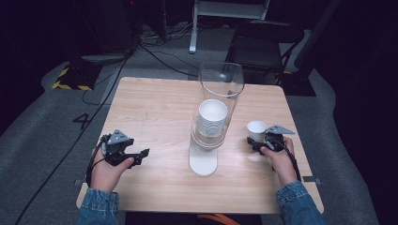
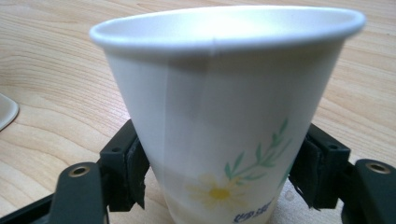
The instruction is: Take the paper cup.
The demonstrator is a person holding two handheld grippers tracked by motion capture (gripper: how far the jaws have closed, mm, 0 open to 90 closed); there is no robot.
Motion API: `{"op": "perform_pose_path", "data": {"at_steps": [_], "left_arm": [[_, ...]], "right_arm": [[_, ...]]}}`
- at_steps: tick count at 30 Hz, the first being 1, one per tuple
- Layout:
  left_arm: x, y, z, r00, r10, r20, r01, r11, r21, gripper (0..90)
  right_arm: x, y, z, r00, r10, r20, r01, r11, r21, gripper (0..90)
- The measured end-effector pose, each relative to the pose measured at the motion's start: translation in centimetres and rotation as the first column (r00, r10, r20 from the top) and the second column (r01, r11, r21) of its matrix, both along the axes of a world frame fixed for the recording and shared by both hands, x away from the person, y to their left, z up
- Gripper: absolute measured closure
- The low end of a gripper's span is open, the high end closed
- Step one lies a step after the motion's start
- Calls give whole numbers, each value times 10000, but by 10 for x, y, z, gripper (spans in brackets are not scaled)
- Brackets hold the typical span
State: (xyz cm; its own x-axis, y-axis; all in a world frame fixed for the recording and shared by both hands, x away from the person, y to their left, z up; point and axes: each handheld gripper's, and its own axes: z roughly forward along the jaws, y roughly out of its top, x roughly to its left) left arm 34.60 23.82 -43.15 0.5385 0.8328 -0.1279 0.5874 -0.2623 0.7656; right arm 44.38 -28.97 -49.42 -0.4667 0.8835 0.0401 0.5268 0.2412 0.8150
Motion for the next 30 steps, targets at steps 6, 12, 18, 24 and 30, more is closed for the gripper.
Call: {"op": "perform_pose_path", "data": {"at_steps": [6, 12, 18, 24, 30], "left_arm": [[1, -1, 0, 10000, -36, 30, 36, 10000, -44, 242], [1, -1, 1, 10000, -45, 36, 46, 10000, -42, 242], [1, -1, 1, 10000, -46, 45, 46, 10000, -60, 242], [2, -2, 1, 10000, -53, 24, 53, 10000, -67, 242], [2, -3, 2, 9999, -114, 71, 114, 9999, -35, 242]], "right_arm": [[-1, 0, -1, 9998, -81, -206, 81, 10000, 41, 199], [-2, -1, 1, 9999, -118, -60, 119, 9998, 167, 162], [-5, -4, 6, 9993, -242, 297, 232, 9992, 318, 160], [-10, -8, 17, 9974, -389, 614, 367, 9987, 365, 159], [-13, -9, 27, 9930, -462, 1086, 400, 9975, 591, 159]]}}
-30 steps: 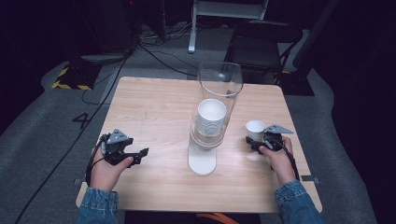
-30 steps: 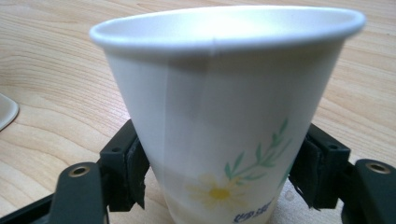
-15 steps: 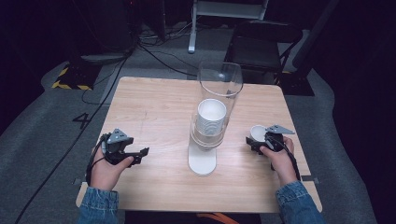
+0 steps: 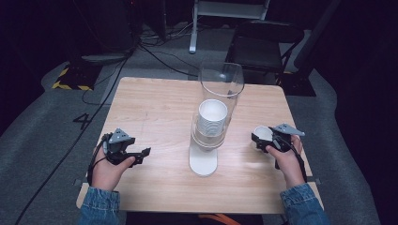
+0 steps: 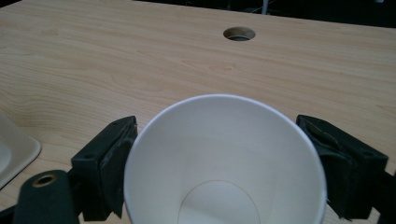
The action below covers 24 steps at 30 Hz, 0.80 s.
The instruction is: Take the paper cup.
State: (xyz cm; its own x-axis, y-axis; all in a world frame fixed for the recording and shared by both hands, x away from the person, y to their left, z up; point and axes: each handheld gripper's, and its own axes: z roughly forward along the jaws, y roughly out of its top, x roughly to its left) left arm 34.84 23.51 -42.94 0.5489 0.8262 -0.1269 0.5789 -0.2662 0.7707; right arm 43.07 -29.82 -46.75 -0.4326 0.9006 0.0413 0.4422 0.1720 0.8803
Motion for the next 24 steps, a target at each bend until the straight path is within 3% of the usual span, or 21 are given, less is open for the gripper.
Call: {"op": "perform_pose_path", "data": {"at_steps": [7, 11, 16, 20, 21, 22, 24], "left_arm": [[-2, 2, 1, 10000, 24, 38, -24, 10000, -14, 242], [-7, 1, 3, 9999, -44, 91, 43, 10000, 56, 242], [-19, -1, 5, 9994, -353, 24, 353, 9993, 81, 242], [-28, -3, 7, 9988, -487, 110, 485, 9987, 174, 242], [-28, -3, 7, 9988, -487, 110, 485, 9987, 174, 242], [-33, -4, 7, 9982, -595, 108, 593, 9981, 193, 241], [-36, -5, 7, 9977, -664, 137, 661, 9976, 202, 241]], "right_arm": [[-5, -2, 16, 9982, -122, 592, 101, 9993, 352, 159], [-15, -2, 29, 9962, 78, 864, -116, 9990, 441, 159], [-34, 0, 47, 9922, 705, 1025, -748, 9964, 388, 159], [-52, 5, 56, 9827, 1590, 953, -1637, 9855, 439, 158], [-52, 5, 56, 9827, 1590, 953, -1637, 9855, 439, 158], [-60, 8, 57, 9750, 2052, 856, -2087, 9774, 344, 158], [-68, 11, 57, 9670, 2437, 740, -2461, 9689, 243, 158]]}}
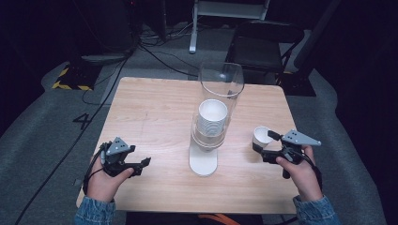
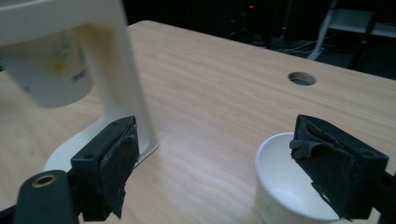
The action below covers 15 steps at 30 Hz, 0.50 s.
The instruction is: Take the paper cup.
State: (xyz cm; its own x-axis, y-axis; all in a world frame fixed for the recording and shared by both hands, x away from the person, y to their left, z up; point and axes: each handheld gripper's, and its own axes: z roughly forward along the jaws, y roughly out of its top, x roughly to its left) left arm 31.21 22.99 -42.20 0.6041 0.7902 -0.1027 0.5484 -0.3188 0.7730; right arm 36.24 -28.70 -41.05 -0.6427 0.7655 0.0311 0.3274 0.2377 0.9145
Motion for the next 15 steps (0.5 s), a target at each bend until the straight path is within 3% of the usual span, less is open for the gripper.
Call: {"op": "perform_pose_path", "data": {"at_steps": [6, 12, 15], "left_arm": [[-6, -3, -3, 9998, -186, -66, 187, 9998, 65, 242], [-8, -5, -17, 9986, -335, -404, 346, 9990, 280, 241], [-7, -7, -24, 9981, -432, -429, 448, 9984, 357, 241]], "right_arm": [[-17, 11, -5, 9968, 648, -461, -659, 9976, -234, 159], [-25, 24, -18, 9862, 1052, -1276, -1117, 9927, -449, 164], [-26, 29, -27, 9803, 1318, -1472, -1399, 9891, -461, 165]]}}
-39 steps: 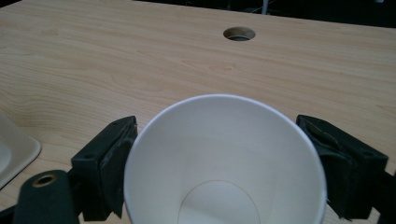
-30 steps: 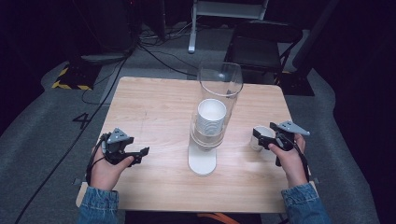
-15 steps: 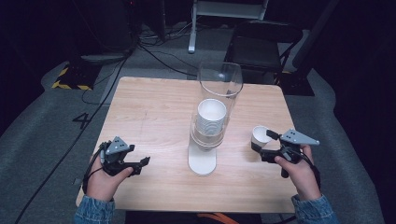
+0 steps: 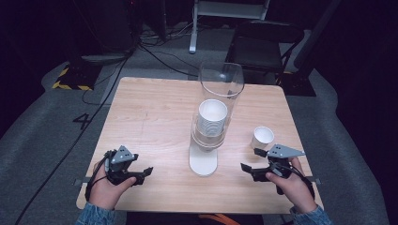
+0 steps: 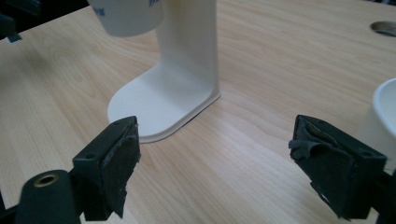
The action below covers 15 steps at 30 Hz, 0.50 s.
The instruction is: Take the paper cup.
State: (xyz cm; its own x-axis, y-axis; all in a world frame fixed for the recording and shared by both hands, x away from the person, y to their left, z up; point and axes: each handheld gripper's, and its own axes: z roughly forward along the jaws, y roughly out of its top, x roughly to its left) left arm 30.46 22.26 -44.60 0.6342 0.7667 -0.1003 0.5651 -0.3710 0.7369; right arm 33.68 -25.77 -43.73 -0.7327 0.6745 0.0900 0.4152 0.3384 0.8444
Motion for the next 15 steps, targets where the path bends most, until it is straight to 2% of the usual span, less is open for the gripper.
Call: {"op": "perform_pose_path", "data": {"at_steps": [3, 5, 11, 15], "left_arm": [[3, -2, -9, 9996, -97, -257, 100, 9999, 80, 241], [5, -3, -14, 9988, -167, -459, 170, 9998, 69, 241], [7, -4, -21, 9970, -286, -714, 291, 9996, 64, 237], [9, -4, -27, 9965, -351, -763, 359, 9993, 94, 234]], "right_arm": [[3, 5, -14, 9985, 409, -352, -413, 9991, -91, 169], [5, 8, -23, 9969, 475, -623, -490, 9985, -224, 169], [7, 14, -39, 9952, 507, -831, -562, 9963, -656, 165], [9, 15, -48, 9967, 337, -745, -401, 9954, -866, 164]]}}
